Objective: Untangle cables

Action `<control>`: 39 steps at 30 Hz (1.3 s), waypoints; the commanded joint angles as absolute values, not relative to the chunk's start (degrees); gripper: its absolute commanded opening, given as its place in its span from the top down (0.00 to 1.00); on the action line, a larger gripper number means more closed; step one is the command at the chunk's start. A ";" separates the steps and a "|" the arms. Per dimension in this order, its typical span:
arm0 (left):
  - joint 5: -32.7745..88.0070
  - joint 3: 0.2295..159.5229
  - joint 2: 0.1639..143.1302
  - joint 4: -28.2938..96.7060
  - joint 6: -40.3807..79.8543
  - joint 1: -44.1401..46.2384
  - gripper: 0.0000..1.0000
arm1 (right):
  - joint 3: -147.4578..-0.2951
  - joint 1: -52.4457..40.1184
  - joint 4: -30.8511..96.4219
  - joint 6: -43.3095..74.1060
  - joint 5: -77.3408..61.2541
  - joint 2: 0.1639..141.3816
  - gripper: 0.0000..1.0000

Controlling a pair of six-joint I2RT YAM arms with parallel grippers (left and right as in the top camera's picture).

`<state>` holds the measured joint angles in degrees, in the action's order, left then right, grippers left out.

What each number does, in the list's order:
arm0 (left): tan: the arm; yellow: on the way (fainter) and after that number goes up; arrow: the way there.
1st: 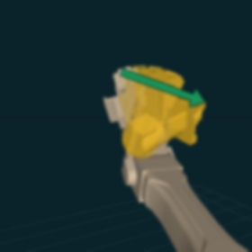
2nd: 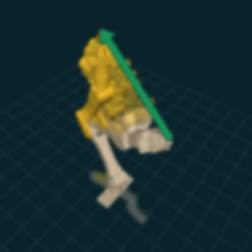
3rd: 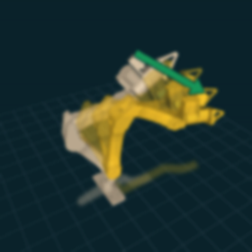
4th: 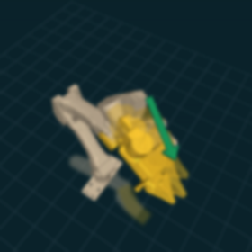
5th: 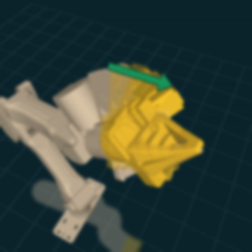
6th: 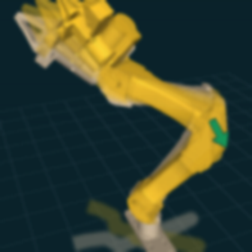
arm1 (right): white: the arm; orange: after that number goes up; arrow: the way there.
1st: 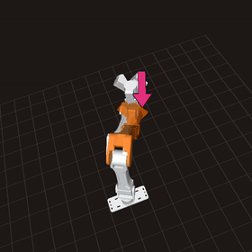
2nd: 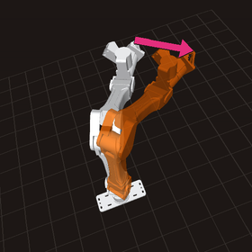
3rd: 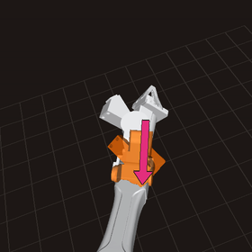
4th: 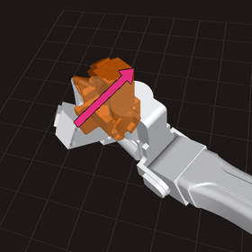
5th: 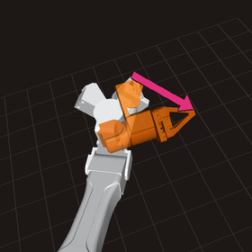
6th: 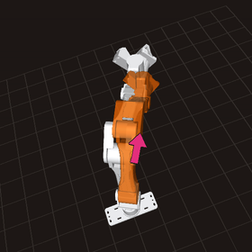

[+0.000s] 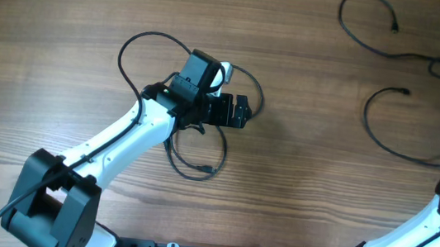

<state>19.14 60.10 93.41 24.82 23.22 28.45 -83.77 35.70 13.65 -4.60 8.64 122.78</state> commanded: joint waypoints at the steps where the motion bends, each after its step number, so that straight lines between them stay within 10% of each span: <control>1: 18.35 59.90 92.38 24.82 22.76 28.62 0.00 | -83.59 37.06 13.61 -4.51 8.99 123.98 0.73; 3: 18.37 59.90 92.38 24.84 22.79 28.62 0.00 | -83.59 37.04 14.22 -4.38 8.97 123.98 0.30; 6: 18.39 59.90 92.38 24.88 22.76 28.62 0.00 | -83.61 36.99 14.59 -3.99 6.28 123.96 0.01; 18: 17.06 59.90 92.38 24.84 22.79 28.60 0.00 | -85.89 30.30 21.08 -3.01 -12.19 109.60 0.00; 39: 6.96 59.90 92.36 30.17 31.29 10.00 0.00 | -85.71 -9.56 46.76 -3.79 -19.75 98.45 0.00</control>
